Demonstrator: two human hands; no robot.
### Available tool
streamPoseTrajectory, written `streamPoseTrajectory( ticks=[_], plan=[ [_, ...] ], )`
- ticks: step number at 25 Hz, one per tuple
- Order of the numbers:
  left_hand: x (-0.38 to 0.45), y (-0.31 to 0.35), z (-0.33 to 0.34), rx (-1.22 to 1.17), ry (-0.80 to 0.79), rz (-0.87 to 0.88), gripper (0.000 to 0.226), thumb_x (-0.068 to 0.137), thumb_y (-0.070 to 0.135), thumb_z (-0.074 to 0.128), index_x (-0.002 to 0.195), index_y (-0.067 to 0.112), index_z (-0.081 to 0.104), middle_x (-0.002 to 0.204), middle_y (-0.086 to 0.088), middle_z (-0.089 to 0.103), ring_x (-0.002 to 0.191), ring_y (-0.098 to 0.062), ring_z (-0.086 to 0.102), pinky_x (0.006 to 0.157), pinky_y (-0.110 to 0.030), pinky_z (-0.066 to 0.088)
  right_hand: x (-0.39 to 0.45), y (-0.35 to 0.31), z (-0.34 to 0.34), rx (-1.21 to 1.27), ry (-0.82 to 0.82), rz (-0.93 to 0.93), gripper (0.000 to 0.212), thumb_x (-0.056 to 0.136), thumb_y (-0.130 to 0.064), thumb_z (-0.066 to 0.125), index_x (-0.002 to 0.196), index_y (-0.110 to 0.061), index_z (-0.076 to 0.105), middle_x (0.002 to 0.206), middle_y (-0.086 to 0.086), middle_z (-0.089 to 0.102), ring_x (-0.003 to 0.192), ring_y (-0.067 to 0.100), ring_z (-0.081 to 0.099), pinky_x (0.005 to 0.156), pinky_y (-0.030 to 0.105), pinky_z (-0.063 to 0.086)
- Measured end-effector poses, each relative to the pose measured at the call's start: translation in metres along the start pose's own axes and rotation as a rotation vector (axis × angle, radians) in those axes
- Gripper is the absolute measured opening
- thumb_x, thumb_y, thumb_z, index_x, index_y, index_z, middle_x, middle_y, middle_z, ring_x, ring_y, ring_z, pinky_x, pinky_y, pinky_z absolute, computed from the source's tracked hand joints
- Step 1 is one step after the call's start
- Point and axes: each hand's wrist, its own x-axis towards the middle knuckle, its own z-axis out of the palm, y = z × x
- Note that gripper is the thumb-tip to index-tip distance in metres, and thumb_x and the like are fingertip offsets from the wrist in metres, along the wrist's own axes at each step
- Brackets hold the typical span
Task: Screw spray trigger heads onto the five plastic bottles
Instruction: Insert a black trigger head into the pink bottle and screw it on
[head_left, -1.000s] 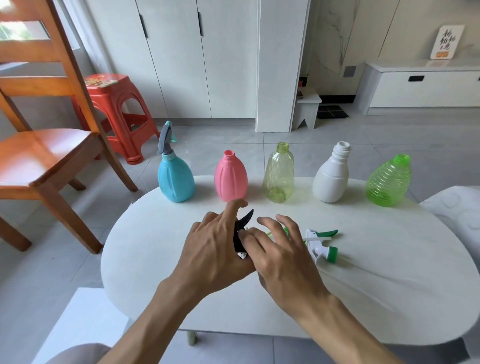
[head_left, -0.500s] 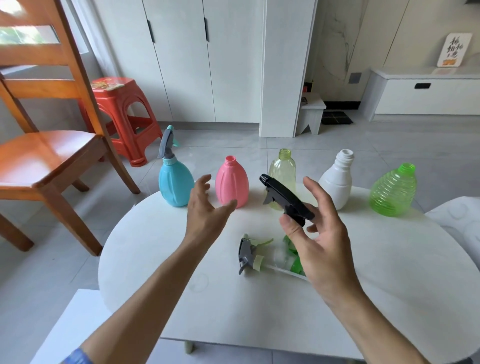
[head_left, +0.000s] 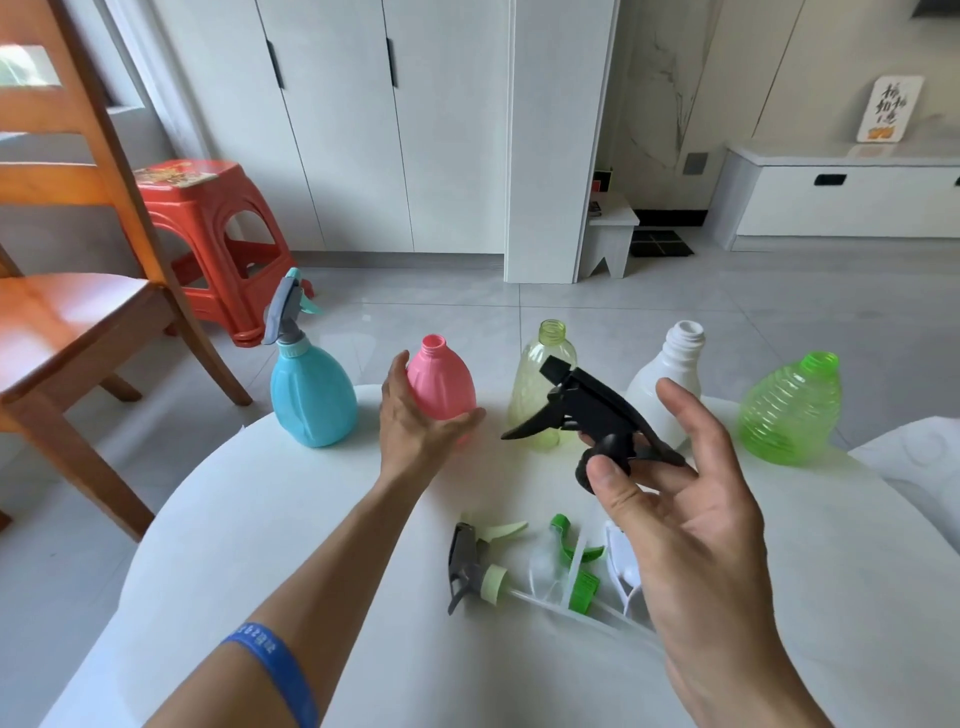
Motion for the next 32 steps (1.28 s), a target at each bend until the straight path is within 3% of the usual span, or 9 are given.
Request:
streamPoseTrajectory(
  ticks=[2, 4, 6, 10, 14, 18, 25, 32],
  plan=[
    [-0.001, -0.003, 0.0, -0.021, 0.016, -0.013, 0.104, 0.058, 0.038, 0.09, 0.144, 0.032, 0.03, 0.124, 0.002, 0.052, 0.108, -0.024, 0.055, 0.082, -0.034, 0.05, 0.001, -0.001, 0.001, 0.032, 0.008, -0.014, 0.065, 0.071, -0.03, 0.077, 0.127, -0.053, 0.053, 0.097, 0.001, 0.078, 0.095, 0.023, 0.071, 0.083, 0.03, 0.052],
    [-0.003, -0.004, -0.006, -0.016, 0.034, 0.006, 0.096, 0.056, 0.039, 0.089, 0.136, 0.036, 0.036, 0.115, 0.004, 0.055, 0.102, -0.024, 0.059, 0.078, -0.038, 0.056, 0.002, -0.004, 0.003, 0.061, -0.004, -0.031, 0.067, 0.071, -0.025, 0.082, 0.127, -0.05, 0.055, 0.098, 0.002, 0.078, 0.095, 0.024, 0.071, 0.09, 0.038, 0.052],
    [-0.006, -0.001, -0.014, 0.026, 0.05, 0.055, 0.094, 0.053, 0.039, 0.088, 0.133, 0.036, 0.038, 0.116, 0.004, 0.054, 0.102, -0.024, 0.057, 0.081, -0.042, 0.056, 0.003, -0.007, 0.005, 0.084, 0.002, -0.043, 0.068, 0.069, -0.022, 0.087, 0.126, -0.046, 0.058, 0.099, 0.001, 0.078, 0.096, 0.023, 0.071, 0.093, 0.041, 0.051],
    [-0.023, 0.01, -0.041, 0.114, 0.01, 0.159, 0.099, 0.053, 0.035, 0.089, 0.137, 0.034, 0.037, 0.121, 0.007, 0.046, 0.109, -0.023, 0.049, 0.082, -0.041, 0.053, 0.01, -0.016, 0.002, 0.14, 0.047, -0.086, 0.046, 0.067, -0.023, 0.079, 0.112, -0.026, 0.07, 0.097, -0.002, 0.078, 0.088, 0.017, 0.073, 0.083, 0.023, 0.056],
    [-0.049, 0.032, -0.079, 0.119, -0.024, 0.201, 0.097, 0.053, 0.034, 0.092, 0.135, 0.035, 0.039, 0.12, 0.008, 0.049, 0.109, -0.02, 0.051, 0.077, -0.038, 0.057, 0.018, -0.023, -0.008, 0.141, 0.027, -0.089, 0.027, 0.072, -0.02, 0.078, 0.098, -0.026, 0.074, 0.098, 0.001, 0.078, 0.083, 0.021, 0.068, 0.075, 0.02, 0.05],
    [-0.078, 0.049, -0.12, 0.227, 0.006, 0.327, 0.095, 0.052, 0.03, 0.09, 0.133, 0.035, 0.04, 0.122, 0.012, 0.048, 0.103, -0.015, 0.05, 0.07, -0.023, 0.048, 0.024, -0.03, -0.017, 0.316, 0.004, -0.066, 0.024, 0.073, -0.021, 0.073, 0.095, -0.025, 0.068, 0.101, -0.005, 0.077, 0.098, 0.017, 0.065, 0.073, 0.021, 0.049],
    [-0.108, 0.047, -0.135, 0.537, 0.084, 0.527, 0.094, 0.054, 0.02, 0.092, 0.136, 0.022, 0.045, 0.135, -0.002, 0.052, 0.118, -0.03, 0.048, 0.085, -0.045, 0.05, 0.025, -0.033, -0.019, 0.319, -0.022, -0.089, 0.027, 0.077, -0.014, 0.07, 0.1, -0.025, 0.064, 0.101, -0.003, 0.075, 0.101, 0.019, 0.066, 0.072, 0.024, 0.05],
    [-0.102, 0.053, -0.128, 0.598, 0.148, 0.526, 0.093, 0.055, 0.021, 0.088, 0.137, 0.022, 0.045, 0.135, -0.002, 0.051, 0.117, -0.03, 0.045, 0.08, -0.042, 0.047, 0.025, -0.033, -0.021, 0.219, -0.042, -0.104, 0.026, 0.072, -0.013, 0.073, 0.097, -0.02, 0.065, 0.093, -0.003, 0.077, 0.091, 0.012, 0.069, 0.074, 0.018, 0.054]
  ],
)
